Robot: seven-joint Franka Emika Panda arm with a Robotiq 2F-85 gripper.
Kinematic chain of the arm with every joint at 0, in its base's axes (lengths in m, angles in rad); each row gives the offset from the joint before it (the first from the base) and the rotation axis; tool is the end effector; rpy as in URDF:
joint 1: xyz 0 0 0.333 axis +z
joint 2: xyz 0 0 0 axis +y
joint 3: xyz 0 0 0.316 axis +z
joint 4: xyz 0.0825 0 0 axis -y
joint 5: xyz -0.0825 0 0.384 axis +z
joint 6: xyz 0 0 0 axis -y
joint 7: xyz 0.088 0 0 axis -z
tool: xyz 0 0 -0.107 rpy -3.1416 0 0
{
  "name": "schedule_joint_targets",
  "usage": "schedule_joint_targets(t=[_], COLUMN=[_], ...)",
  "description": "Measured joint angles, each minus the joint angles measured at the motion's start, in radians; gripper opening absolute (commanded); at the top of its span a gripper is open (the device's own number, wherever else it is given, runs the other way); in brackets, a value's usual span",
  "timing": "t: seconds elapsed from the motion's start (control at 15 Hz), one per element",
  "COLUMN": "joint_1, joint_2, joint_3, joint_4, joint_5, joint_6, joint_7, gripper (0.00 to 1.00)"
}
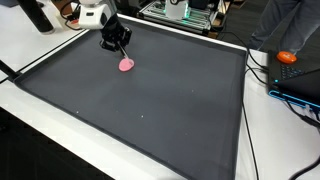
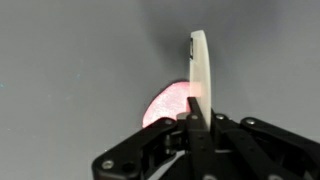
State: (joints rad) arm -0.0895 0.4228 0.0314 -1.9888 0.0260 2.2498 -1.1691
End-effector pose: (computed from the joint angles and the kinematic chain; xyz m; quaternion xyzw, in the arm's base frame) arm 0.5911 -0.0340 0.2365 -0.8519 -0.5172 0.0568 0.0595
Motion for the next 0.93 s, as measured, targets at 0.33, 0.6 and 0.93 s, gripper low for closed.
schedule_joint_targets(t=[0.33,0.6,0.93], joint_1=[0.014,0.022,0.026], joint_2=[-0.001,-0.001,0.0], joint_3=[0.008,0.017,0.032], joint_4=[-0.004,-0.006,-0.006], joint_5=[-0.035,-0.042,-0.044], joint_6=[0.008,0.022,0.039], joint_7=[0.016,0.018,0.018], gripper=[0.01,0.01,0.01])
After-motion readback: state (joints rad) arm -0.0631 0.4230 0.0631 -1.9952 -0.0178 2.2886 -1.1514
